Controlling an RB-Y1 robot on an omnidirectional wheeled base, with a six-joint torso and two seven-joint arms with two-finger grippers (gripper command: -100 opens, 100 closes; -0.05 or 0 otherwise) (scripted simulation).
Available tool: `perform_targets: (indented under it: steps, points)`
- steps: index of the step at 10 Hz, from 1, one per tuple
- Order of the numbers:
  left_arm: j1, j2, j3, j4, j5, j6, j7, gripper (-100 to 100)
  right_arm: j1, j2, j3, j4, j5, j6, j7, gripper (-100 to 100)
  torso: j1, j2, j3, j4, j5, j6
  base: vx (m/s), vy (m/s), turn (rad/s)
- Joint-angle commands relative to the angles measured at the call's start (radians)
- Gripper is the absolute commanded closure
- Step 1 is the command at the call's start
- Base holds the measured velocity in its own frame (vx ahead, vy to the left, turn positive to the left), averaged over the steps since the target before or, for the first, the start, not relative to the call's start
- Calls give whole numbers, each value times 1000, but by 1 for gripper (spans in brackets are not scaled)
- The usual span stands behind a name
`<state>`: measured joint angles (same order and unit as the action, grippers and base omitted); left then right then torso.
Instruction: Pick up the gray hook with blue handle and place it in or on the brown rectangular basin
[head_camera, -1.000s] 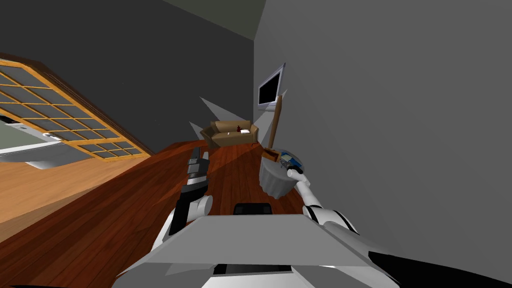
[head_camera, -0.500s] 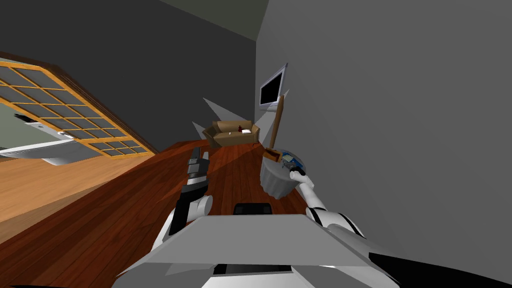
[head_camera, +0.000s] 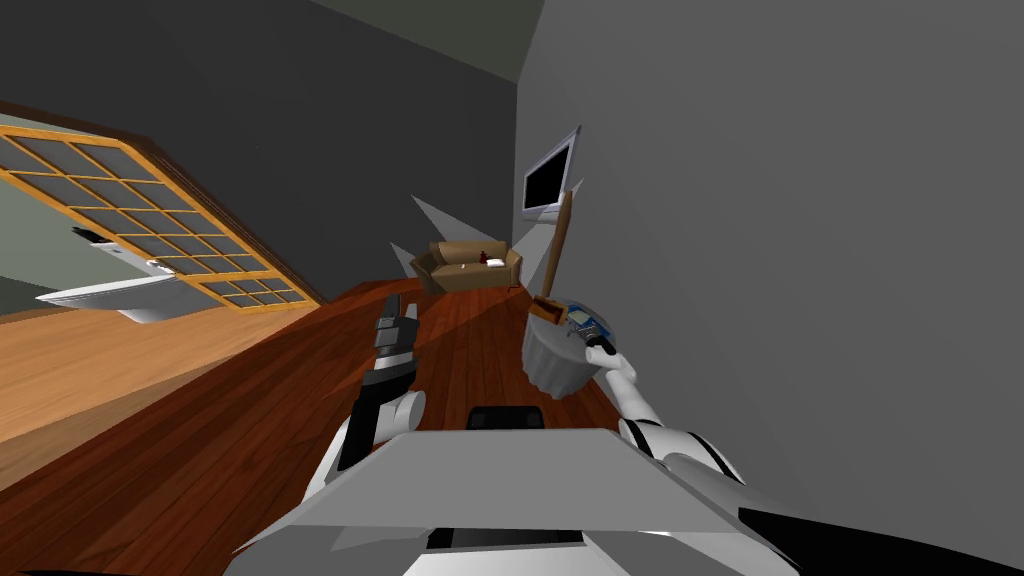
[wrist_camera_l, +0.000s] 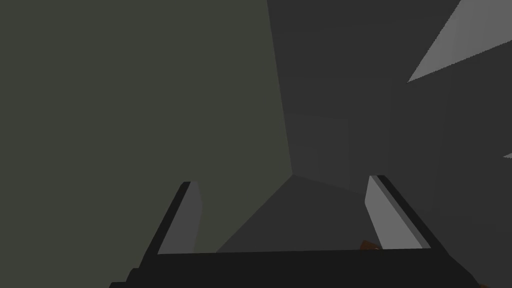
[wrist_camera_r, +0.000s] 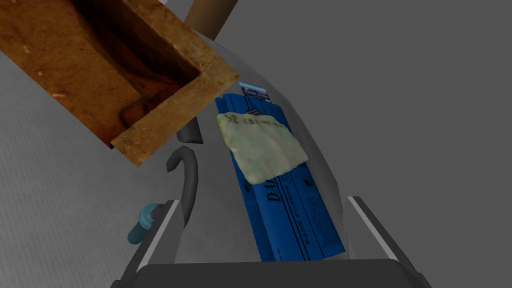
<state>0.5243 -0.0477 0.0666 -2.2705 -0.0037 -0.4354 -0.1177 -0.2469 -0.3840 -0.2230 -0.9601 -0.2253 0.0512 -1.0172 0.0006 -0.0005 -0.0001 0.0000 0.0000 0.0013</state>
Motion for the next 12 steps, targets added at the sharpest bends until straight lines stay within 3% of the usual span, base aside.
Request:
perform_targets:
  steps: [1, 6, 9, 11, 12]
  points:
    - [0, 0, 0, 0, 0, 0, 0, 0, 10, -19, 0, 17, 50, -38, 50, -100, 0, 0, 0, 0, 0, 0, -8, 11, 31]
    - [0, 0, 0, 0, 0, 0, 0, 0, 32, -49, -5, 41, 164, -102, 180, -100, -1, 0, 0, 0, 0, 0, -10, 6, 47]
    - [0, 0, 0, 0, 0, 0, 0, 0, 56, -80, -8, 68, 255, -171, 267, -100, -2, 0, 0, 0, 0, 0, -11, -29, 106]
    - [0, 0, 0, 0, 0, 0, 0, 0, 56, -80, -8, 68, 277, -171, 302, -100, -3, 0, 0, 0, -1, 0, 4, -28, 11]
    - [0, 0, 0, 0, 0, 0, 0, 0, 68, -96, -10, 82, 322, -207, 342, -100, -2, -1, -1, 0, -1, 0, -17, -49, 164]
